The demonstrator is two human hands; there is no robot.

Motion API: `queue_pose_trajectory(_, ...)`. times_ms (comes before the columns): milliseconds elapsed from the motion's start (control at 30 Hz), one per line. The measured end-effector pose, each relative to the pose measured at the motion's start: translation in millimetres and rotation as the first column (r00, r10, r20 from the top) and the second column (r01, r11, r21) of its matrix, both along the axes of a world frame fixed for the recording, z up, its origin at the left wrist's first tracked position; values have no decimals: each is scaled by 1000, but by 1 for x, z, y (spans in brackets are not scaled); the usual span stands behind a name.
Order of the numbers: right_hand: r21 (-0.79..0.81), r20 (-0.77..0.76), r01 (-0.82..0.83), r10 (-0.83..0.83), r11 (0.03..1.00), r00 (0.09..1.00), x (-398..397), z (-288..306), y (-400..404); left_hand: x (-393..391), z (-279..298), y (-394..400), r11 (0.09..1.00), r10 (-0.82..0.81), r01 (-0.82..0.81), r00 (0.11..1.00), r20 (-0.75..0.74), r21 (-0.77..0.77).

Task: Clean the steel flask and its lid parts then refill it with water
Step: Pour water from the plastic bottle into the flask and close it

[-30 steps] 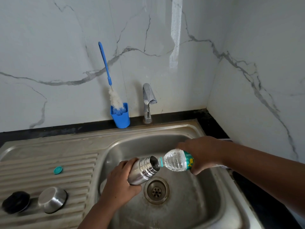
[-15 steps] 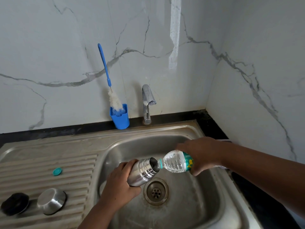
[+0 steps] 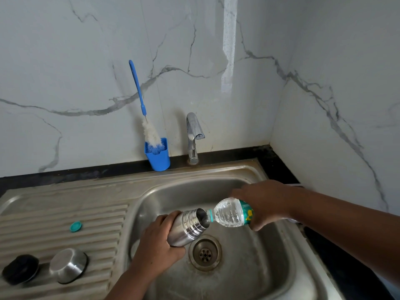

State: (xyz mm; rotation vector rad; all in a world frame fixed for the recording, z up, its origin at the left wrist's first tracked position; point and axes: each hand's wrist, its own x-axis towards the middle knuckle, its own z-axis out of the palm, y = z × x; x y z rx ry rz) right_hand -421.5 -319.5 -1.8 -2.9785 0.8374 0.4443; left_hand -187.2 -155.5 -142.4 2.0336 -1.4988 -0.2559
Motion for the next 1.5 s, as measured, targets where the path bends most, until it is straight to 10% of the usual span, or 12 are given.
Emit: queue_pose_trajectory(1500, 25, -9, -9, 9, 1000, 1000, -1, -6, 3, -2, 2, 5, 999, -23, 23, 1000, 11, -24)
